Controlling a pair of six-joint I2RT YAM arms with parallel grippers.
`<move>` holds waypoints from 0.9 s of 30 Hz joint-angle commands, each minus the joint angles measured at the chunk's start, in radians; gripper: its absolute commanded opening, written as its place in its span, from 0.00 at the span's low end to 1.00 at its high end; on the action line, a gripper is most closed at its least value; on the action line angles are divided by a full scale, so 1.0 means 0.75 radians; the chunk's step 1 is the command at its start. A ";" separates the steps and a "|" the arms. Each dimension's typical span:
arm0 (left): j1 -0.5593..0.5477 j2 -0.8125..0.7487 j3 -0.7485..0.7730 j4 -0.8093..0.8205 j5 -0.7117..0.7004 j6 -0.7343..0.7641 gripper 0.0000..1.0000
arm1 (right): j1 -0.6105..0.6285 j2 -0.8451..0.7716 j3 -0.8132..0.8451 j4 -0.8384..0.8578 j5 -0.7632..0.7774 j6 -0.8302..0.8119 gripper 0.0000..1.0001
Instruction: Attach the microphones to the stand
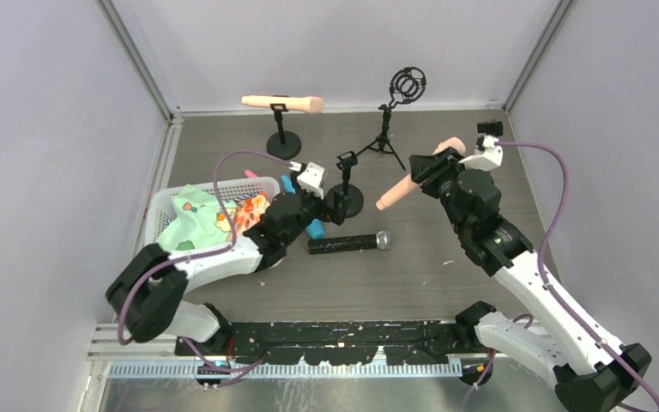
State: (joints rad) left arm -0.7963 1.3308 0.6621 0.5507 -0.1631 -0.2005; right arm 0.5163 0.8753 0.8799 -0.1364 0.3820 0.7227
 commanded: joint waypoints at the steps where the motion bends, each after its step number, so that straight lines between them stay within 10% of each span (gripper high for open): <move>1: 0.036 0.197 -0.008 0.562 -0.002 0.052 0.88 | 0.001 -0.079 -0.019 0.007 0.043 -0.102 0.04; 10: 0.031 0.552 0.115 0.925 -0.222 -0.025 0.80 | -0.001 -0.156 -0.059 -0.040 -0.009 -0.133 0.03; 27: -0.047 0.845 0.358 0.935 -0.541 0.164 0.58 | -0.001 -0.184 -0.077 -0.058 -0.045 -0.164 0.01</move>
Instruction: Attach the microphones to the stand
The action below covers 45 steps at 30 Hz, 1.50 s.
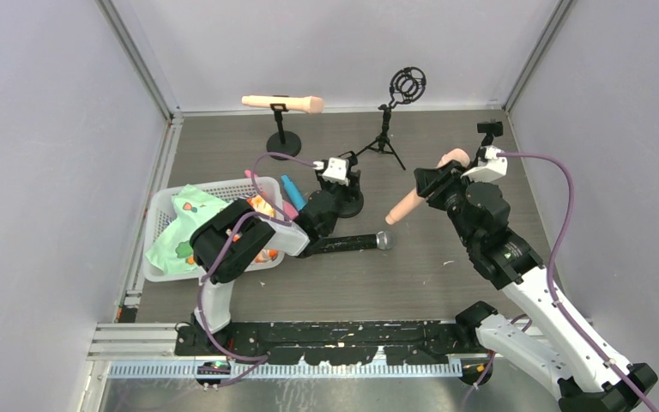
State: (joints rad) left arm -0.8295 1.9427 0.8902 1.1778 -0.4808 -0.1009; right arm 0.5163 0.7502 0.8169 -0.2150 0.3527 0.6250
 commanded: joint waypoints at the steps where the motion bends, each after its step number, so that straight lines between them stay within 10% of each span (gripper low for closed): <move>1: -0.003 0.037 0.060 0.097 -0.121 0.029 0.56 | -0.001 -0.017 0.008 0.049 -0.009 -0.035 0.01; 10: -0.003 0.068 0.104 0.097 -0.100 0.023 0.39 | 0.001 -0.007 0.010 0.053 -0.009 -0.031 0.01; 18: -0.001 -0.032 0.054 -0.056 0.092 0.016 0.01 | 0.001 -0.041 -0.071 0.236 0.055 -0.015 0.01; 32: 0.087 -0.120 -0.160 0.110 0.775 -0.218 0.00 | 0.000 0.084 -0.296 1.115 0.067 -0.251 0.01; 45: 0.092 -0.093 -0.166 0.163 0.882 -0.239 0.00 | 0.000 0.325 -0.267 1.540 -0.243 -0.344 0.01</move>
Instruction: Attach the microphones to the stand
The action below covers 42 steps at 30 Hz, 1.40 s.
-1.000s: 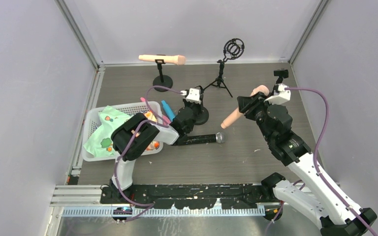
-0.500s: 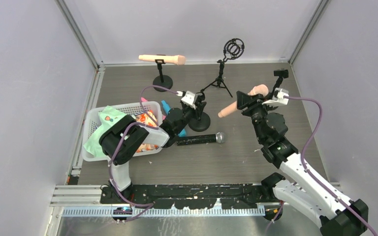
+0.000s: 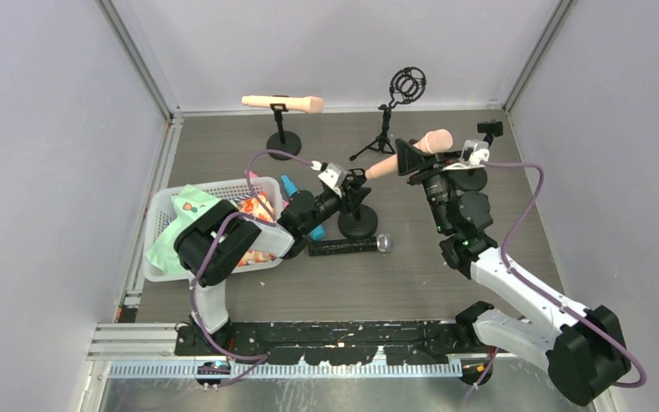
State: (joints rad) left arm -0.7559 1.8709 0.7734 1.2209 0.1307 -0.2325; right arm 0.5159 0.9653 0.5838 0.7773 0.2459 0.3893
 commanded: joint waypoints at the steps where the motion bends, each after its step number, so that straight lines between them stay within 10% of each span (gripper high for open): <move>1: -0.007 0.001 -0.011 0.105 0.067 -0.065 0.00 | 0.001 0.050 0.049 0.226 -0.118 -0.025 0.01; 42: -0.011 0.033 0.088 0.049 0.204 -0.069 0.00 | 0.096 0.338 -0.009 -0.091 -0.378 -0.329 0.01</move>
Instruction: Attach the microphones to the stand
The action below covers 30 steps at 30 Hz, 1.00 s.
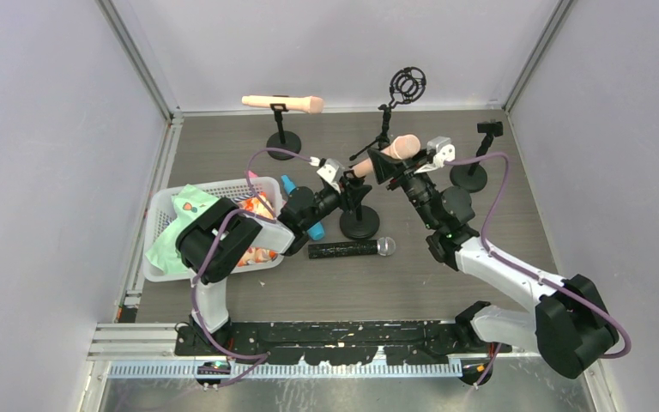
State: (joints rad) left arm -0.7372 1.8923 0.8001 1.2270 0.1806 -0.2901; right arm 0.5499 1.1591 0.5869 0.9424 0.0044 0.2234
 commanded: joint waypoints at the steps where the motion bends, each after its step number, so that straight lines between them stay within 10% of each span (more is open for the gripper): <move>1: -0.036 0.005 0.052 0.041 0.139 0.008 0.00 | 0.054 0.088 -0.011 -0.323 -0.049 -0.104 0.01; 30: -0.046 -0.021 0.023 0.066 0.153 0.033 0.00 | 0.143 0.482 -0.042 -0.476 0.114 0.048 0.01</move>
State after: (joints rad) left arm -0.7231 1.8942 0.8024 1.2266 0.1341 -0.3580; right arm 0.6128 1.4059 0.6071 1.0725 0.1413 0.2890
